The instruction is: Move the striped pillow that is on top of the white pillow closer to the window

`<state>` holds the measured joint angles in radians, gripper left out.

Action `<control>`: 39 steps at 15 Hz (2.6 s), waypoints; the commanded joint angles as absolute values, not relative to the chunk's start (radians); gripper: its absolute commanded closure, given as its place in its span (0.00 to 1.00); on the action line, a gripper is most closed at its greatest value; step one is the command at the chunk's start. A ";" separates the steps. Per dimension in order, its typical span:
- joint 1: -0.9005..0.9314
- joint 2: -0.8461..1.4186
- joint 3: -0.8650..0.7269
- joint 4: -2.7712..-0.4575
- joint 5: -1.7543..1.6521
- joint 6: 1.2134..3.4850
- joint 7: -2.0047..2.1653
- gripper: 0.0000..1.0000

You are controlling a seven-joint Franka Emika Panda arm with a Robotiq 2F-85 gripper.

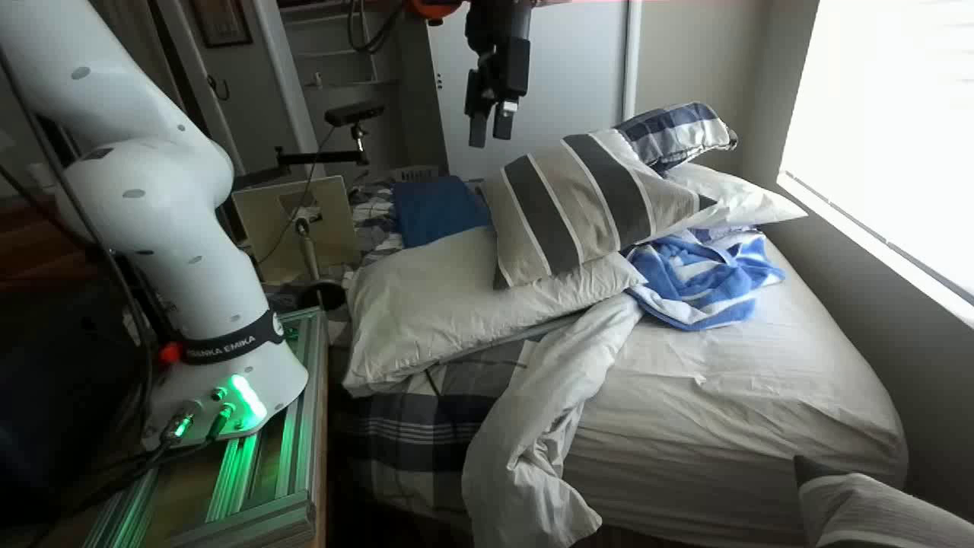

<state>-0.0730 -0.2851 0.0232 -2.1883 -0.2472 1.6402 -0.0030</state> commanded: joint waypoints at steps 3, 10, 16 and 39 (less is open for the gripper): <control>-0.056 -0.284 0.008 -2.187 -0.250 1.637 0.001 0.00; -0.056 -0.284 0.008 -2.187 -0.250 1.637 0.001 0.00; -0.011 -0.161 -0.005 -2.096 -0.180 1.799 -0.163 0.00; -0.253 0.684 0.067 -1.280 0.653 1.816 -0.617 0.00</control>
<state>-0.2419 0.6837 0.0534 -1.2822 0.6634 1.8178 -0.6220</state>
